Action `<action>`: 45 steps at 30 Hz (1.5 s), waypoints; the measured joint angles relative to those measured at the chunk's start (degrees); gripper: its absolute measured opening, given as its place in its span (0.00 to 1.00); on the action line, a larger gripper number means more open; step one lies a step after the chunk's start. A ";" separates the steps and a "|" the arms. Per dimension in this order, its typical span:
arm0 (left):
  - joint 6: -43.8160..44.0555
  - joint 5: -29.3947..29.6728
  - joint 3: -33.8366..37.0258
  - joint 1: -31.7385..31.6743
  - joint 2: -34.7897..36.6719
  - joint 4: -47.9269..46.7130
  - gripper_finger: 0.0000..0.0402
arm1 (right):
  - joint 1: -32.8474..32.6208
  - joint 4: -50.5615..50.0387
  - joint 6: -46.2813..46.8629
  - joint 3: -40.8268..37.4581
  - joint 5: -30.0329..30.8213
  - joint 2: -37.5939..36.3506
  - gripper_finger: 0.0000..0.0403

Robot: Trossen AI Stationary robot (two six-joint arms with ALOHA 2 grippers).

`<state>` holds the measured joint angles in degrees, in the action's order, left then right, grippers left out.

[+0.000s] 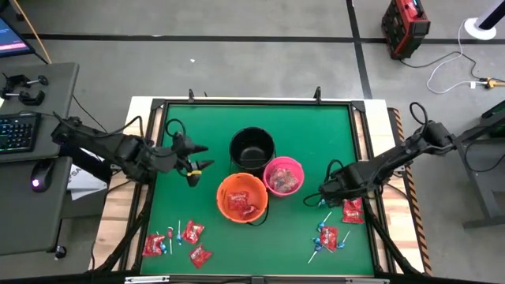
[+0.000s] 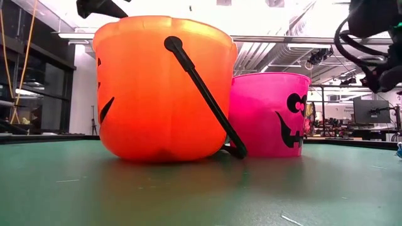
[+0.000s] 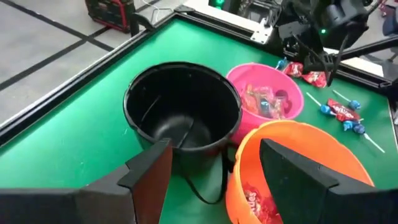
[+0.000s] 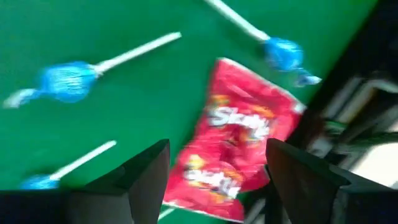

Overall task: Sort candy by brand, put in halloween buckets
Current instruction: Put the red candy into the orange bucket

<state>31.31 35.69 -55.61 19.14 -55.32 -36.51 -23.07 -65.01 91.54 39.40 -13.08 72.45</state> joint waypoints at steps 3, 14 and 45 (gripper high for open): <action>0.01 0.01 0.02 0.02 -0.44 -0.40 0.58 | 0.19 0.20 1.63 -1.40 0.74 0.04 0.63; 3.55 1.04 0.07 0.02 -3.78 -0.34 0.58 | 0.18 6.50 12.88 -5.96 3.38 0.31 0.47; -3.38 11.35 0.07 1.29 12.89 0.62 0.58 | -0.30 15.70 -28.79 37.92 50.66 5.46 0.02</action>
<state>27.93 47.05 -55.55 20.43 -42.42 -35.89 -23.37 -49.31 62.75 77.32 37.58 77.91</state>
